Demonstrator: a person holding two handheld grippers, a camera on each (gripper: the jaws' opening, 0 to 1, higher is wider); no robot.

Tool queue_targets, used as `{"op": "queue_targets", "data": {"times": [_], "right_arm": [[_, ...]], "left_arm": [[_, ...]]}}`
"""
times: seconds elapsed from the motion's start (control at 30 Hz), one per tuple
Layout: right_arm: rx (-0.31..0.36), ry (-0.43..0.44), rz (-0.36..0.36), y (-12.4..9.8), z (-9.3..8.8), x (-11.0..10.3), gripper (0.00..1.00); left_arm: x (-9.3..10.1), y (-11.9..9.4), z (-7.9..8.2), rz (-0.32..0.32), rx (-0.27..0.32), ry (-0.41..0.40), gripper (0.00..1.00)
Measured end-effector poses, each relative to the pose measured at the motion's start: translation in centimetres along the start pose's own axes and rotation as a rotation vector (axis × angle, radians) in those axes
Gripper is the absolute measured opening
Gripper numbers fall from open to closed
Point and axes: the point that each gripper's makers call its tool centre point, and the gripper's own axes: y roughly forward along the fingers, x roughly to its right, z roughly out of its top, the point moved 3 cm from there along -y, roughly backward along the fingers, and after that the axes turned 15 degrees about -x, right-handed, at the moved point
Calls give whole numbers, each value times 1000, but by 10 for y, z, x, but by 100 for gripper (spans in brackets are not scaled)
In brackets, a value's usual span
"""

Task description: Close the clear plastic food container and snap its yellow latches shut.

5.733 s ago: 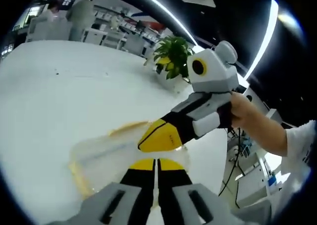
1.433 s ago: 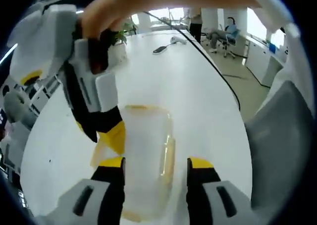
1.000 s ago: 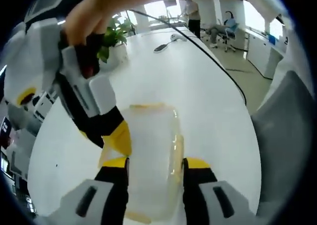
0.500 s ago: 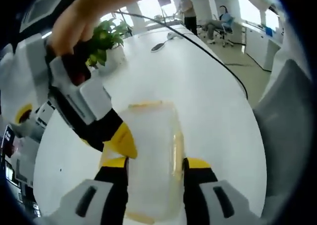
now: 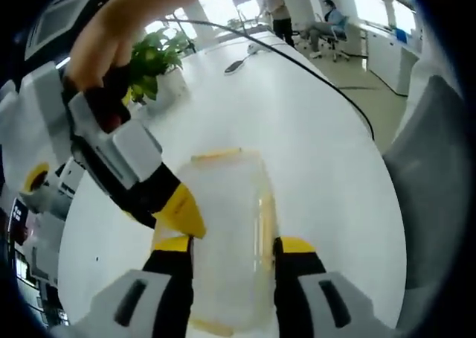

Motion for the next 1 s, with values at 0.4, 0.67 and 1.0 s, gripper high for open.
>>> {"op": "queue_targets", "data": {"times": [0.4, 0.67, 1.0], "right_arm": [[-3, -4, -2, 0, 0, 0, 37], [-4, -9, -9, 2, 1, -2, 38], [-1, -12, -4, 1, 1, -2, 38]], "left_arm": [[0, 0, 0, 19, 3, 7, 35], [1, 0, -3, 44, -15, 18, 31], [-4, 1, -3, 43, -6, 19, 32]]}}
